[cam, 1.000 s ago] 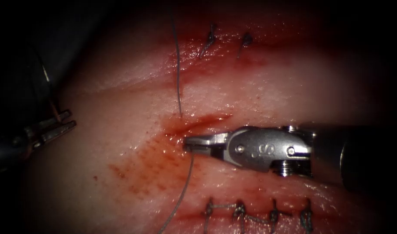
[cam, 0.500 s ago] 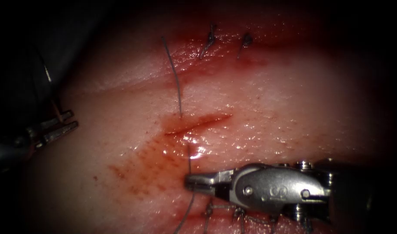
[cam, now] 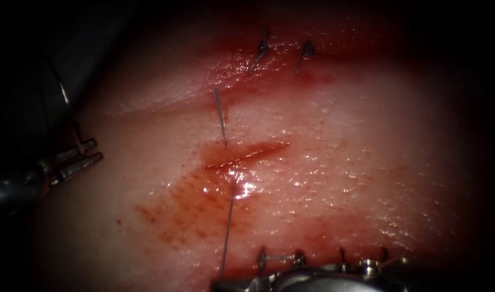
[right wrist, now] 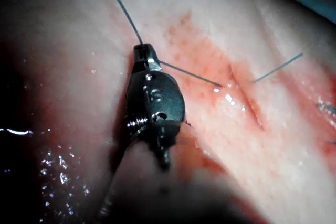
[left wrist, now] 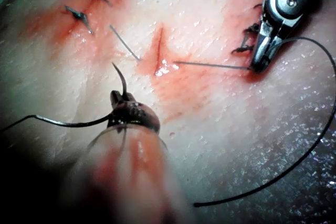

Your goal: Wound Closure

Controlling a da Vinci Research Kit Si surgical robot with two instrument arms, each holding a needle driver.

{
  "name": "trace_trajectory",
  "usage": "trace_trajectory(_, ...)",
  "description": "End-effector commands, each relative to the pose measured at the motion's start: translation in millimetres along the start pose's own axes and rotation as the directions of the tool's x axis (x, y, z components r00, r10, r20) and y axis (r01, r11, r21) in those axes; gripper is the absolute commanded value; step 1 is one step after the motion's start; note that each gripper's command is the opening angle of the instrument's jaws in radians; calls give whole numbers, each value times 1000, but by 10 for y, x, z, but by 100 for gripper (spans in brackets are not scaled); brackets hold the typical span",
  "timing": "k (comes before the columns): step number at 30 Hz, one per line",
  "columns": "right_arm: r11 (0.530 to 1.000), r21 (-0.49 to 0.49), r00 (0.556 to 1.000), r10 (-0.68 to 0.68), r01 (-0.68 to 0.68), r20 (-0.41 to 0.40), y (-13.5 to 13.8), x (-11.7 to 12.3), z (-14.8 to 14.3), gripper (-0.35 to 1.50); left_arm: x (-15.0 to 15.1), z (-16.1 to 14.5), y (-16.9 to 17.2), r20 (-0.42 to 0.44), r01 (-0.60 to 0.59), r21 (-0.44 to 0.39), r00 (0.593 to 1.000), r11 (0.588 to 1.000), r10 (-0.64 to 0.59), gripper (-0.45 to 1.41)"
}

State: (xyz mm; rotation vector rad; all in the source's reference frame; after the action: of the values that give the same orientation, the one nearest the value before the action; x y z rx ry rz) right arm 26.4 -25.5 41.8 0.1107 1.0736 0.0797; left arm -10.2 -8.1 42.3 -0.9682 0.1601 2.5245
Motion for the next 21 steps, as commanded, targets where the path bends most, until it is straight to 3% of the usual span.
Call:
trace_trajectory(1, 1000, 1, 1000, 17, -17, 0, -2, -2, 10, -35, 0, 8, 3, -2, 0, -2, 1000, 1000, 0, -45)
trace_trajectory(2, 999, -1, 999, 50, -50, 3, 2, -4, 11, 31, 0, 8, 3, -2, 0, -2, 1000, 1000, 0, -45)
trace_trajectory(3, 998, -6, 998, 64, -64, 5, 10, -9, 10, 116, 0, 8, 3, -2, 0, -2, 1000, 1000, 0, -45)
trace_trajectory(4, 997, -20, 997, 72, -72, 13, 21, -19, 2, 133, 0, 8, 3, -2, 0, -2, 1000, 1000, 0, -45)
trace_trajectory(7, 994, -74, 995, 79, -74, 60, 42, -34, -17, 136, 0, 8, 3, -2, 0, -2, 1000, 1000, 0, -45)
trace_trajectory(9, 988, -155, 991, 12, 9, 131, 72, -47, -43, 146, -1, 7, 3, -2, 0, -2, 1000, 1000, 0, -45)
trace_trajectory(12, 982, -184, 987, -16, 45, 159, 89, -51, -56, 146, -1, 7, 3, -2, 0, -2, 1000, 1000, 0, -45)
trace_trajectory(14, 984, -174, 991, -1, 24, 132, 108, -53, -62, 143, -1, 7, 3, -2, 0, -2, 1000, 1000, 0, -45)
trace_trajectory(15, 984, -176, 994, 22, -4, 105, 114, -54, -62, 138, 0, 8, 3, -2, 0, -2, 1000, 1000, 0, -45)
trace_trajectory(16, 965, -218, 985, 163, -146, 61, 128, -58, -57, 120, 0, 8, 3, -2, 0, -2, 1000, 1000, 0, -45)
trace_trajectory(18, 929, -258, 960, 280, -265, 25, 138, -62, -43, 130, 0, 8, 3, -2, 0, -2, 1000, 1000, 0, -45)
trace_trajectory(21, 861, -264, 896, 444, -434, -23, 147, -67, -22, 125, 0, 8, 3, -2, 0, -2, 1000, 1000, 0, -45)
